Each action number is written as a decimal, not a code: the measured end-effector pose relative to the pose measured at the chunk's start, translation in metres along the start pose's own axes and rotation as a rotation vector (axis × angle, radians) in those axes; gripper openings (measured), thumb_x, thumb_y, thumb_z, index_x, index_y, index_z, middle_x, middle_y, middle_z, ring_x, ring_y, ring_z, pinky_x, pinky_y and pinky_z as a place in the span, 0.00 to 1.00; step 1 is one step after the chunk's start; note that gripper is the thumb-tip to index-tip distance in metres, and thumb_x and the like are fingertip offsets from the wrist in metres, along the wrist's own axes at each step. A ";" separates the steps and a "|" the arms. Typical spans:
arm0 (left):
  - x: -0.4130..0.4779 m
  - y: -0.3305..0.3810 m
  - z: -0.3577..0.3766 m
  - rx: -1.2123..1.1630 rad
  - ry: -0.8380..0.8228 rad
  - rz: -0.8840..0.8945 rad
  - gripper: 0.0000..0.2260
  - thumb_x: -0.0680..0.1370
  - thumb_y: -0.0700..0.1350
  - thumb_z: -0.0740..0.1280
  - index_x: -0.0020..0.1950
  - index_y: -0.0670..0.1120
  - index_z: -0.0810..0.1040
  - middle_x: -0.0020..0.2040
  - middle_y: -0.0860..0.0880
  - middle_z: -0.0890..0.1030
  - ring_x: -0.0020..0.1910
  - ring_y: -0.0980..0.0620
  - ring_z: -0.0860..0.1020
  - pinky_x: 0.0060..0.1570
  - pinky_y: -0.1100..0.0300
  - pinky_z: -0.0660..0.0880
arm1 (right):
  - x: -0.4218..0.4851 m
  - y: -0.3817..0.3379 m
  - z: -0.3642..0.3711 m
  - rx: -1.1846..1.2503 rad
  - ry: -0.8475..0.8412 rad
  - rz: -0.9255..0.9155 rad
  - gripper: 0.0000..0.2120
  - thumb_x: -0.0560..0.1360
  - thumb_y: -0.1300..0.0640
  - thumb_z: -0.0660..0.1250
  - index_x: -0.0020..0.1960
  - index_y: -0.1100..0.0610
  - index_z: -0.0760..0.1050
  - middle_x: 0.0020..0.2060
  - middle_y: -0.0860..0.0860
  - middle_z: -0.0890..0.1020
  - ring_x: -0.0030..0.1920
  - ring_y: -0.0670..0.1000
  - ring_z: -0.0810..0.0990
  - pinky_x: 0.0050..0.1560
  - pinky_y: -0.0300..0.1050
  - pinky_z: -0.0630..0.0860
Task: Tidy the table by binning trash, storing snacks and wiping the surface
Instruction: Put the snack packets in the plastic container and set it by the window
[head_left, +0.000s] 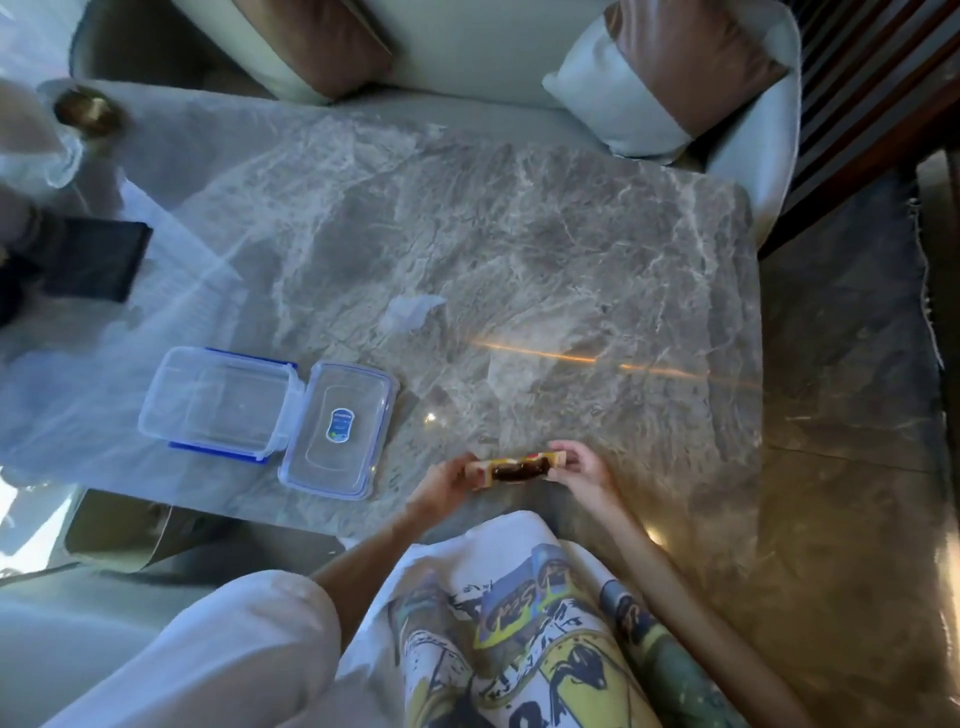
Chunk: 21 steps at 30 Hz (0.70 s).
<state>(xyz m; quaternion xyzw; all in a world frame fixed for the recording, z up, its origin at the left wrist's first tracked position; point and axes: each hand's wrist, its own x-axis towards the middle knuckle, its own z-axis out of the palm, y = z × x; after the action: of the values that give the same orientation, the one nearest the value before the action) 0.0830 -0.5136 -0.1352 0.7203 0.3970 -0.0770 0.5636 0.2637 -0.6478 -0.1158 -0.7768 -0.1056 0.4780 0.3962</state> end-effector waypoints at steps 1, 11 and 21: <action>-0.004 -0.001 -0.009 -0.104 0.037 -0.022 0.03 0.79 0.35 0.64 0.46 0.36 0.74 0.38 0.43 0.74 0.37 0.50 0.72 0.38 0.55 0.70 | 0.002 -0.005 0.001 0.091 -0.034 0.035 0.22 0.71 0.78 0.64 0.63 0.68 0.73 0.52 0.60 0.79 0.49 0.54 0.78 0.45 0.33 0.76; -0.046 -0.040 -0.116 -0.531 0.222 -0.108 0.05 0.79 0.31 0.62 0.53 0.36 0.72 0.40 0.42 0.75 0.31 0.54 0.77 0.33 0.62 0.77 | 0.002 -0.064 0.098 0.409 -0.195 0.170 0.18 0.73 0.72 0.68 0.61 0.60 0.76 0.45 0.49 0.86 0.41 0.43 0.84 0.38 0.32 0.78; -0.068 -0.099 -0.283 -0.317 0.408 -0.205 0.10 0.81 0.43 0.63 0.54 0.36 0.76 0.41 0.39 0.78 0.40 0.46 0.77 0.46 0.42 0.78 | -0.024 -0.143 0.281 0.312 -0.132 0.181 0.17 0.76 0.73 0.62 0.64 0.66 0.73 0.56 0.61 0.80 0.54 0.54 0.78 0.57 0.50 0.77</action>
<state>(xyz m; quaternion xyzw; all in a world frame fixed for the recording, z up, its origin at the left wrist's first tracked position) -0.1231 -0.2949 -0.0721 0.5798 0.5801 0.0761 0.5670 0.0492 -0.4211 -0.0614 -0.6790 0.0142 0.5722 0.4596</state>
